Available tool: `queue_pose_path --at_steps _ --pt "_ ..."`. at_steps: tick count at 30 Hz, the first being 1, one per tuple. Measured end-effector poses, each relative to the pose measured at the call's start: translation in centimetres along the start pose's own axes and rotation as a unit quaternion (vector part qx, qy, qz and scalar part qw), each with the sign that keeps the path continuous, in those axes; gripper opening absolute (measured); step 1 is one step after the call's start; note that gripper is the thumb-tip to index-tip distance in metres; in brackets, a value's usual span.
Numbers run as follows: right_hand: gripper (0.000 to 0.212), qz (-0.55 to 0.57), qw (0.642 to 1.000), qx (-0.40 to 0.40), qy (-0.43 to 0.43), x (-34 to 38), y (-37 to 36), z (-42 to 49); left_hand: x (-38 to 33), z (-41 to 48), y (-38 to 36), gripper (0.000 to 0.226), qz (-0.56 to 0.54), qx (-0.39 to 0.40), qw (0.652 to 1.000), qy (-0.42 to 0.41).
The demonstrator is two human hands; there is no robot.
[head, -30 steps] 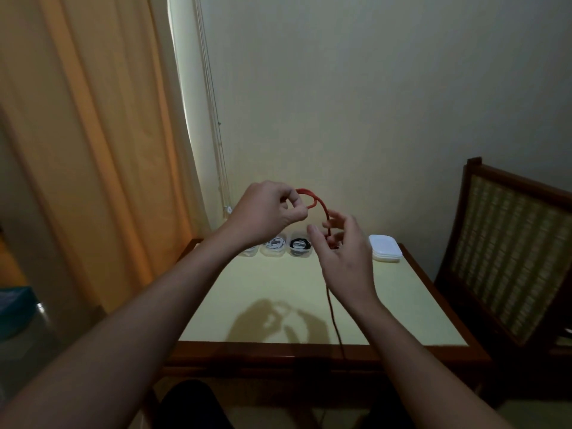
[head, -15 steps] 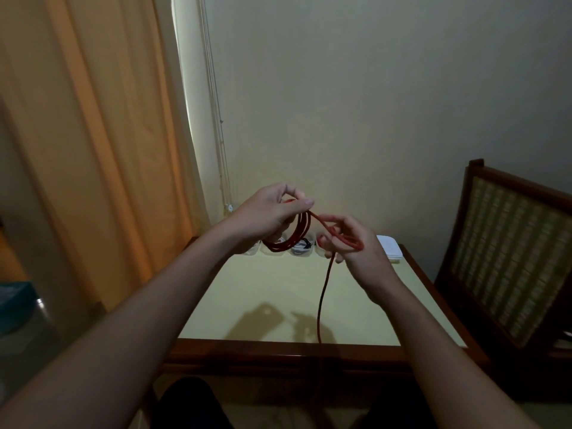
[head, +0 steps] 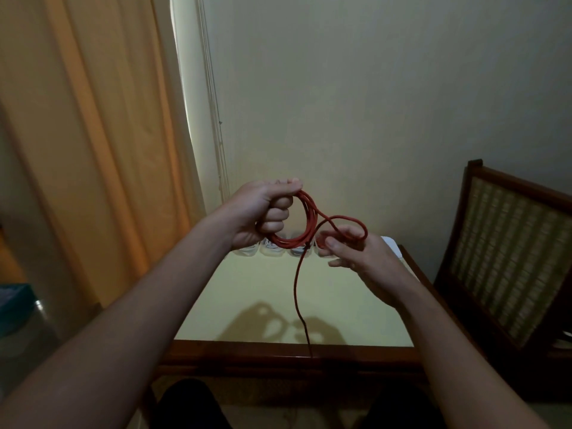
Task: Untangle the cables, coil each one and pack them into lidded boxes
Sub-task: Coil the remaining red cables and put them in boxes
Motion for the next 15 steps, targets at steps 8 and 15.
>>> queue_pose_path --at_steps 8,15 --pt "0.031 0.286 0.953 0.019 -0.101 -2.4 -3.5 0.3 0.2 0.5 -0.1 0.024 -0.037 -0.012 0.999 0.001" --pt "0.012 0.069 0.984 -0.154 -0.052 -3.4 1.1 0.5 -0.8 0.2 1.3 0.027 -0.101 -0.008 0.995 -0.006"
Point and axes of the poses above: each hand's wrist, its own z-axis towards the middle knuckle, its own y-axis out of the back of the hand, x = y × z, the point moved 6 cm from there along z, towards the middle knuckle, and after that the axes turned 4 degrees about z, right-handed, at the moved point
